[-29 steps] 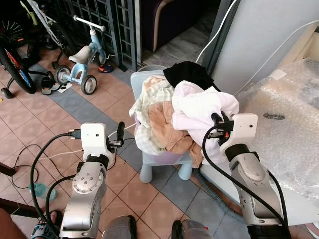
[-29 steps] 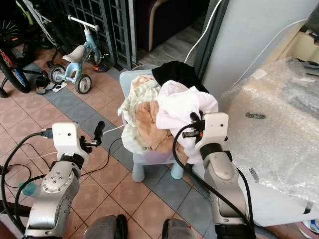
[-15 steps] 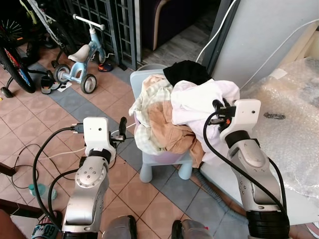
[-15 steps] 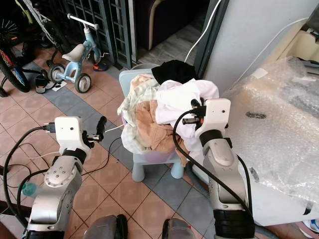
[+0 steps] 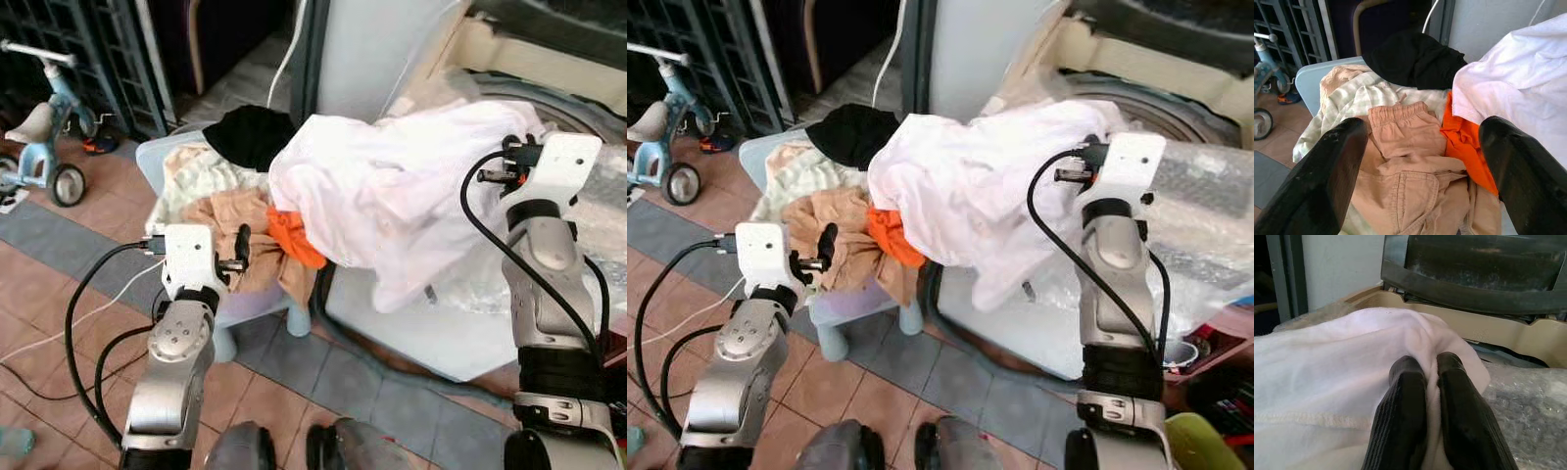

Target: Clothes washing

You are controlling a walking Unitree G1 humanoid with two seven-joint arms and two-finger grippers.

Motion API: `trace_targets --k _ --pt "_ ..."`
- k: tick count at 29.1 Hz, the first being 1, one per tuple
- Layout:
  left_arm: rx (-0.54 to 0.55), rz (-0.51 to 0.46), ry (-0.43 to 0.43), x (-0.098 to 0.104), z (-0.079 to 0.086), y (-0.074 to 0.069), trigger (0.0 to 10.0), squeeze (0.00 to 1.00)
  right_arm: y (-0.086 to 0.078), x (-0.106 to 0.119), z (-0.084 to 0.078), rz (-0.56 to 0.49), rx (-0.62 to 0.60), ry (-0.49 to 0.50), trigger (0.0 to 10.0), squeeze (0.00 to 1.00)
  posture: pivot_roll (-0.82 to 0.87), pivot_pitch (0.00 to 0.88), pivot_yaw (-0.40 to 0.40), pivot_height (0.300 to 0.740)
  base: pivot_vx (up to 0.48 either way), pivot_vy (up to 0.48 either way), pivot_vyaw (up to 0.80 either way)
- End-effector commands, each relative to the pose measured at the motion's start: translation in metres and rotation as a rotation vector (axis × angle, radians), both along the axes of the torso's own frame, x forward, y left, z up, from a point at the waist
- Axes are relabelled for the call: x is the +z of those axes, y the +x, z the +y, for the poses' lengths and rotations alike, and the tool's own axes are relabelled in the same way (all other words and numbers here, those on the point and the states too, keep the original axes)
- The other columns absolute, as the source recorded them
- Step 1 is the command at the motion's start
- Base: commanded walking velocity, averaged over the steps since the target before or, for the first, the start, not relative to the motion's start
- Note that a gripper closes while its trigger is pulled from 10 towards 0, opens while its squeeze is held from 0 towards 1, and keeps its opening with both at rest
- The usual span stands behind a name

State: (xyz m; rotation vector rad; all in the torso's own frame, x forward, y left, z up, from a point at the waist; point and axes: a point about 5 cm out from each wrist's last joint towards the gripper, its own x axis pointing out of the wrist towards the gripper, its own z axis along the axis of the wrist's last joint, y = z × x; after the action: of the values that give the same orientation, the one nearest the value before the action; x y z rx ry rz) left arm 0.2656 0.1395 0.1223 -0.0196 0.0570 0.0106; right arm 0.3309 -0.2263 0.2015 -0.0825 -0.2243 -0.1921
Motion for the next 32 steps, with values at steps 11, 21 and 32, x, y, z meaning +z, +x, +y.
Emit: trace_targets --k 11,21,32 --pt "0.035 0.029 -0.089 -0.001 0.007 -0.004 10.0 0.00 -0.015 -0.011 0.029 0.001 0.157 0.002 10.0 0.00 -0.03 0.080 -0.018 0.740 0.155 0.000 0.00" --pt "0.039 0.031 -0.092 -0.002 0.008 -0.002 10.0 0.00 -0.012 0.003 0.054 -0.067 0.281 -0.105 10.0 0.00 -0.03 0.070 -0.014 0.740 0.415 0.000 0.00" --pt "0.031 0.041 -0.110 -0.003 0.006 -0.001 10.0 0.00 0.018 0.095 0.058 -0.309 0.335 -0.262 10.0 0.00 -0.03 0.074 -0.013 0.740 0.440 0.000 0.00"
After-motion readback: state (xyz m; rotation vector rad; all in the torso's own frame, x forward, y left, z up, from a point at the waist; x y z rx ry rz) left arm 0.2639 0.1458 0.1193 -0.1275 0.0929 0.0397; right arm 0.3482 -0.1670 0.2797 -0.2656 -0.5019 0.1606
